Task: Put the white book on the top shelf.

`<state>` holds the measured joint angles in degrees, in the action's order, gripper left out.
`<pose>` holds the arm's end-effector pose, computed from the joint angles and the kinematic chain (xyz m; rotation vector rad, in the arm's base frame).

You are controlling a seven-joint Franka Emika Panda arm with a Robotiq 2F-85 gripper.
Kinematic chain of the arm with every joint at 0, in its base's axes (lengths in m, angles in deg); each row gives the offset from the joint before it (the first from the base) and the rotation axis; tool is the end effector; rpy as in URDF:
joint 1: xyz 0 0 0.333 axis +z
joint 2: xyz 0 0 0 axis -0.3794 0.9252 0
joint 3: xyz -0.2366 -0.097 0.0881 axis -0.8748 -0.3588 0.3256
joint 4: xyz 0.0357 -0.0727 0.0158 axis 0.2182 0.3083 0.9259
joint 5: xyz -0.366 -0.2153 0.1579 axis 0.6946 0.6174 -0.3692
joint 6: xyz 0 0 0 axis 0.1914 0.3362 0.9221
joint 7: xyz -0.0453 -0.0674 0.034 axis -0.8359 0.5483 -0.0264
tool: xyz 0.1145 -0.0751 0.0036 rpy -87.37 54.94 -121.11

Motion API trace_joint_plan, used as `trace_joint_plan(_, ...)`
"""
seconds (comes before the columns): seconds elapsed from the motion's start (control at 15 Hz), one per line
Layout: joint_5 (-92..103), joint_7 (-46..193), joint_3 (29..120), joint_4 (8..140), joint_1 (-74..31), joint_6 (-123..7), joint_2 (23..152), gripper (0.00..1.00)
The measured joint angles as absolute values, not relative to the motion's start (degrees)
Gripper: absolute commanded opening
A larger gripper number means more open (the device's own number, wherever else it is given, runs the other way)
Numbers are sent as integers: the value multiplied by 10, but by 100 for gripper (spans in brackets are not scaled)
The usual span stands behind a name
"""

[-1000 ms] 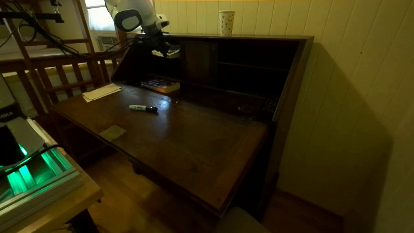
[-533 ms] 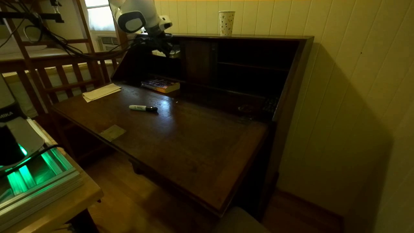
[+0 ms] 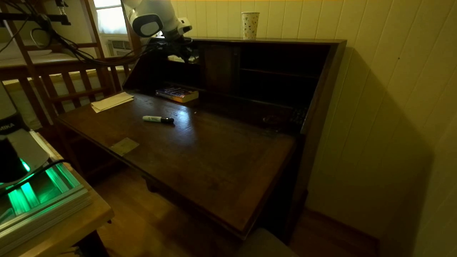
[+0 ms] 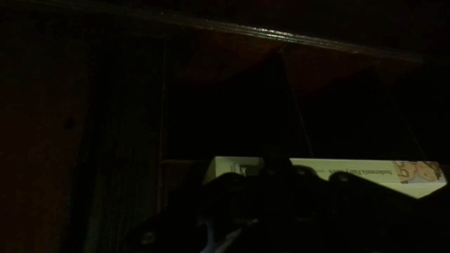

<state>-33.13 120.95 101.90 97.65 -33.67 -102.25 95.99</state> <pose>0.6738 0.0936 0.2008 -2.7574 -0.3589 -1.0060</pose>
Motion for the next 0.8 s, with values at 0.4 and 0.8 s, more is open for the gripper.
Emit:
trace_joint_plan(0.4,-340,1168,1017,999,-342,-950,936,0)
trace_joint_plan(0.8,-340,1068,987,1058,-343,-852,867,33)
